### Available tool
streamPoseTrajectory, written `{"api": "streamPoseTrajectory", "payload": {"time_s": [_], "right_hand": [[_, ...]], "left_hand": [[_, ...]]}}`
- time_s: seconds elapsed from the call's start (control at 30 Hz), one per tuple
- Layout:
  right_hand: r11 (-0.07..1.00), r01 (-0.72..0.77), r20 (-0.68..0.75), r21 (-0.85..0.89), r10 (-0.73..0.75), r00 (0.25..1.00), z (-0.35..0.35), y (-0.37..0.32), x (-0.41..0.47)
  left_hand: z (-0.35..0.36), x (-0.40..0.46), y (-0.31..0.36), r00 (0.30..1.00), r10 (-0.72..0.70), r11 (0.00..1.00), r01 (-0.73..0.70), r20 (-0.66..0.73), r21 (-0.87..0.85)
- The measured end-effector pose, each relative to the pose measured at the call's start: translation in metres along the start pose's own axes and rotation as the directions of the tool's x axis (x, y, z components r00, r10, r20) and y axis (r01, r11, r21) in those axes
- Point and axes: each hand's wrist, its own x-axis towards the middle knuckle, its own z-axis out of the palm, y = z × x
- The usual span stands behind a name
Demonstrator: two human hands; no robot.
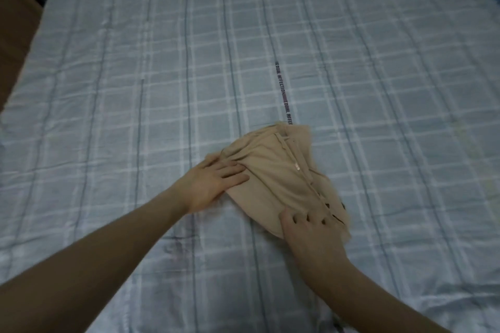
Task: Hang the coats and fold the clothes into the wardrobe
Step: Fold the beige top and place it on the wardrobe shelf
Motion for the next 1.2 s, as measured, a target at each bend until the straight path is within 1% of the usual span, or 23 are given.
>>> {"api": "streamPoseTrajectory", "payload": {"time_s": [0.07, 0.1, 0.2, 0.27, 0.33, 0.37, 0.43, 0.47, 0.5, 0.57, 0.6, 0.63, 0.7, 0.73, 0.77, 0.8, 0.9, 0.97, 1.03, 1.1, 1.13, 1.17, 1.2], "right_hand": [[0.999, -0.005, 0.008, 0.043, 0.004, 1.0, 0.001, 0.008, -0.004], [0.997, -0.012, 0.023, 0.079, 0.01, 1.0, 0.002, 0.012, -0.006], [0.996, 0.057, 0.043, 0.064, -0.06, 0.997, 0.006, 0.009, -0.012], [0.988, 0.145, -0.068, 0.054, -0.141, 0.988, -0.002, 0.003, -0.012], [0.983, 0.17, -0.233, 0.073, -0.149, 0.961, -0.013, 0.0, -0.01], [0.976, 0.204, -0.32, 0.072, -0.171, 0.932, -0.018, -0.001, -0.007], [0.955, 0.286, -0.465, 0.073, -0.221, 0.857, -0.028, -0.002, -0.002], [0.941, 0.333, -0.517, 0.062, -0.255, 0.817, -0.033, -0.004, 0.001], [0.917, 0.398, -0.548, 0.037, -0.314, 0.775, -0.035, -0.004, 0.002], [0.856, 0.517, -0.503, -0.024, -0.457, 0.734, -0.034, -0.004, 0.01], [0.845, 0.532, -0.434, -0.05, -0.498, 0.751, -0.029, 0.0, 0.018], [0.858, 0.508, -0.356, -0.072, -0.498, 0.791, -0.02, 0.008, 0.027], [0.908, 0.402, -0.17, -0.115, -0.417, 0.893, 0.0, 0.029, 0.05], [0.918, 0.373, -0.056, -0.134, -0.383, 0.922, 0.005, 0.036, 0.061], [0.917, 0.368, 0.013, -0.154, -0.371, 0.929, 0.009, 0.041, 0.071], [0.913, 0.37, 0.03, -0.175, -0.37, 0.928, 0.01, 0.043, 0.08], [0.907, 0.355, -0.124, -0.226, -0.388, 0.913, 0.011, 0.043, 0.101], [0.913, 0.336, -0.196, -0.23, -0.382, 0.903, 0.013, 0.047, 0.114], [0.918, 0.338, -0.185, -0.208, -0.376, 0.908, 0.019, 0.055, 0.123], [0.925, 0.344, -0.141, -0.159, -0.366, 0.92, 0.022, 0.055, 0.128], [0.932, 0.335, -0.13, -0.14, -0.352, 0.927, 0.021, 0.052, 0.13], [0.938, 0.319, -0.123, -0.136, -0.335, 0.934, 0.019, 0.049, 0.132], [0.943, 0.299, -0.109, -0.143, -0.316, 0.943, 0.015, 0.045, 0.135]], "left_hand": [[0.002, -0.004, 0.024, 0.997, -0.071, 0.997, 0.072, -0.029, 0.024], [0.0, -0.007, 0.043, 0.994, -0.102, 0.995, 0.102, -0.039, -0.006], [0.002, -0.016, 0.105, 0.984, -0.076, 0.994, 0.063, -0.159, -0.086], [0.009, -0.018, 0.13, 0.966, -0.16, 0.964, 0.108, -0.203, -0.244], [0.019, -0.018, 0.138, 0.909, -0.36, 0.852, 0.228, -0.211, -0.471], [0.02, -0.017, 0.137, 0.867, -0.461, 0.766, 0.281, -0.19, -0.578], [0.018, -0.01, 0.131, 0.761, -0.644, 0.555, 0.4, -0.073, -0.729], [0.017, -0.007, 0.126, 0.682, -0.731, 0.389, 0.462, 0.038, -0.797], [0.013, -0.002, 0.119, 0.588, -0.79, 0.179, 0.491, 0.173, -0.852], [0.008, 0.006, 0.102, 0.417, -0.798, -0.239, 0.443, 0.435, -0.864], [0.009, 0.008, 0.092, 0.359, -0.772, -0.378, 0.403, 0.524, -0.833], [0.01, 0.01, 0.083, 0.32, -0.756, -0.449, 0.382, 0.571, -0.808], [0.015, 0.012, 0.069, 0.257, -0.743, -0.514, 0.373, 0.618, -0.773], [0.016, 0.013, 0.064, 0.242, -0.741, -0.52, 0.382, 0.626, -0.764], [0.015, 0.015, 0.06, 0.24, -0.755, -0.497, 0.397, 0.61, -0.771], [0.015, 0.017, 0.057, 0.237, -0.773, -0.464, 0.421, 0.589, -0.779], [0.009, 0.021, 0.046, 0.224, -0.818, -0.375, 0.491, 0.529, -0.787], [0.006, 0.022, 0.041, 0.248, -0.832, -0.284, 0.576, 0.496, -0.766], [0.008, 0.024, 0.037, 0.272, -0.87, -0.156, 0.64, 0.412, -0.752], [0.002, 0.023, 0.038, 0.226, -0.935, -0.038, 0.705, 0.275, -0.708], [-0.002, 0.022, 0.042, 0.2, -0.975, 0.072, 0.703, 0.099, -0.707], [-0.005, 0.022, 0.046, 0.235, -0.961, 0.27, 0.676, -0.147, -0.685], [-0.007, 0.023, 0.053, 0.346, -0.867, 0.498, 0.631, -0.359, -0.594]]}}
